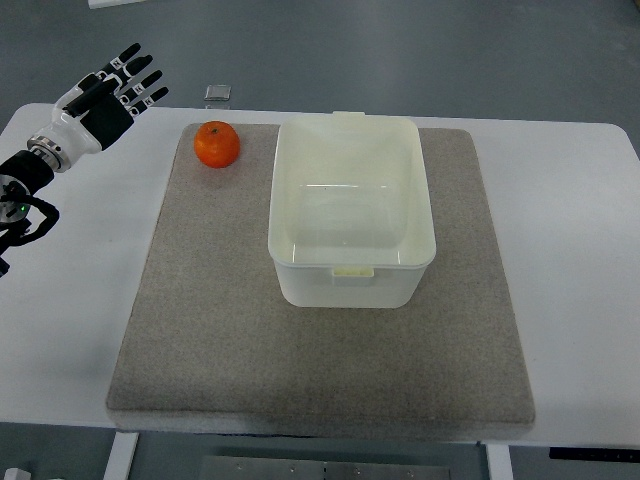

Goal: Put orange in box with left hand
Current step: 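Move the left hand toward the orange beside the box, then close the left hand's fingers around the orange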

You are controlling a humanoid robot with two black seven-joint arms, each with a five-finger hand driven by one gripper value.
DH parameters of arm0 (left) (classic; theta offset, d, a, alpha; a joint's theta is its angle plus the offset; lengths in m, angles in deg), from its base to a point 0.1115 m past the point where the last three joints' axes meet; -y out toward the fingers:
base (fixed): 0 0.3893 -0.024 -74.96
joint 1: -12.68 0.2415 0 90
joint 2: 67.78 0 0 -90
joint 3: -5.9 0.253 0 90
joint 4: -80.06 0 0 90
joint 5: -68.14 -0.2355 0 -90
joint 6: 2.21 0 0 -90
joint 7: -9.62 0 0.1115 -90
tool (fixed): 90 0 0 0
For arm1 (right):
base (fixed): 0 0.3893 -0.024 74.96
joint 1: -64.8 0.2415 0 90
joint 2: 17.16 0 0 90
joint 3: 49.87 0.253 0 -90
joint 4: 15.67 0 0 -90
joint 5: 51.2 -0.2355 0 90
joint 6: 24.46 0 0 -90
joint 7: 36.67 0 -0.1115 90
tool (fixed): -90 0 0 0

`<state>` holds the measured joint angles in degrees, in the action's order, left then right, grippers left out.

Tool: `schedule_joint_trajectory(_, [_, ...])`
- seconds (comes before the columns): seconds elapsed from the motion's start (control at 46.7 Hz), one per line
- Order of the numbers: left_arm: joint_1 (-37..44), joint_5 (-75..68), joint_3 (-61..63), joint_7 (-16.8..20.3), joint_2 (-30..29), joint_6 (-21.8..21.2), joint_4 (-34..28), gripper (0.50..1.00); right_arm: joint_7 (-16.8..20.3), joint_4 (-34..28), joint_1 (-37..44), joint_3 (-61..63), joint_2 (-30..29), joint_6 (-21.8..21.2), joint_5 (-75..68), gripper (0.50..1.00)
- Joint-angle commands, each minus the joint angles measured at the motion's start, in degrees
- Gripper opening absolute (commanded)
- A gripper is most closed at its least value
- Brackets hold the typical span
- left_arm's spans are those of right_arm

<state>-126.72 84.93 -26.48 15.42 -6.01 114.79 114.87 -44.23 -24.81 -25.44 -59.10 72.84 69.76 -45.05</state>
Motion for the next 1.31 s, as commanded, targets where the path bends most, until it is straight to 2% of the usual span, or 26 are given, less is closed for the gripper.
schedule_joint_trajectory(0.0, [0.0,0.0,-0.14,0.0,0.1,-0.01,0.0,0.994,0.0,0.0,-0.02,0.0,0.0,0.0,0.0,0.932])
schedule_joint_trajectory(0.428, [-0.35,-0.97,0.21,0.0,0.1,-0.71,-0.09,0.994,0.0,0.0,-0.02,0.0,0.0,0.0,0.0,0.932])
schedule_joint_trajectory(0.621, [-0.7,-3.33,0.38,0.44,0.27,-0.36,-2.37,0.992,0.0,0.0,-0.02,0.0,0.0,0.0,0.0,0.932])
schedule_joint_trajectory(0.835, [-2.98,-27.39,0.03,2.11,0.01,-0.36,-2.37,0.994,0.0,0.0,-0.02,0.0,0.0,0.0,0.0,0.932])
schedule_joint_trajectory(0.942, [-4.83,-41.55,-0.06,4.3,0.01,-0.98,-2.46,0.992,0.0,0.0,-0.02,0.0,0.0,0.0,0.0,0.932])
schedule_joint_trajectory(1.07, [-6.24,-51.49,0.12,6.59,-0.43,-1.07,-2.29,0.994,0.0,0.0,-0.02,0.0,0.0,0.0,0.0,0.932])
schedule_joint_trajectory(1.284, [-9.93,-70.03,0.91,7.21,-0.43,-1.51,-2.46,0.992,0.0,0.0,-0.02,0.0,0.0,0.0,0.0,0.932])
